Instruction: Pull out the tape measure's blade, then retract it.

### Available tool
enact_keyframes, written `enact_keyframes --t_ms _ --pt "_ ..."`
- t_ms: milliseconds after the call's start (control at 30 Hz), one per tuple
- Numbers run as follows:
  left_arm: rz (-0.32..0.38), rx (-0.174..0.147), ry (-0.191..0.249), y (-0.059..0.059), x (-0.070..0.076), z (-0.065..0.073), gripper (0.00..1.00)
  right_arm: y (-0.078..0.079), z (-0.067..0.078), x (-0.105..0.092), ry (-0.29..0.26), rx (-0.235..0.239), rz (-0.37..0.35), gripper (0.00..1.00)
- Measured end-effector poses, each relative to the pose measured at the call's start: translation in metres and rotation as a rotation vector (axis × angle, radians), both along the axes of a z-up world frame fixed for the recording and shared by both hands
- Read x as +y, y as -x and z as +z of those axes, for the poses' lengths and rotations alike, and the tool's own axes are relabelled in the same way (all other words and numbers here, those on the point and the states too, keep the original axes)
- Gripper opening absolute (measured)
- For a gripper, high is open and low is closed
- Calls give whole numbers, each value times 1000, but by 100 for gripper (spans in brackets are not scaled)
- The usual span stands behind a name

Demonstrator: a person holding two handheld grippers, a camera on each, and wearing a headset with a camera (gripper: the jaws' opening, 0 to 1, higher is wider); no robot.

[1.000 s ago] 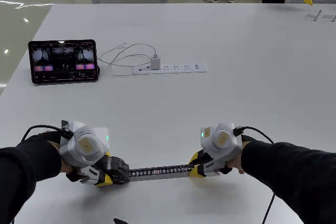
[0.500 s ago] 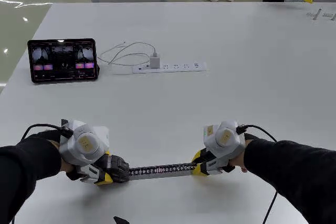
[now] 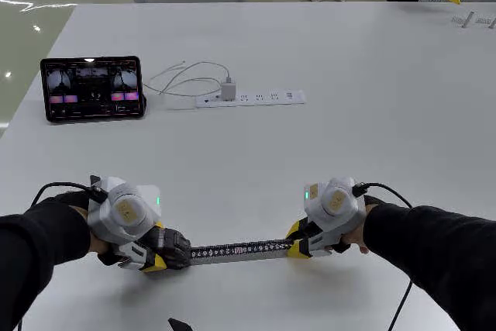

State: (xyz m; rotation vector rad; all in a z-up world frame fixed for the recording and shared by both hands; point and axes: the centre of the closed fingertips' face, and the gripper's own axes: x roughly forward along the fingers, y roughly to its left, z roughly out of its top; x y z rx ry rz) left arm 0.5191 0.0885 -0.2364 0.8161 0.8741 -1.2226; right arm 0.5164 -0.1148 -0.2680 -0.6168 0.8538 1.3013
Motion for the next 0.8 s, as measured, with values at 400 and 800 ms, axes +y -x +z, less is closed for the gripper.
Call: enact_keyframes --t_ms 400,800 --pt "1 -1 -1 0 0 0 31 2 1 -6 2 8 -11 9" --pt "1 0 3 0 0 -1 31 2 1 -11 4 16 -22 9"
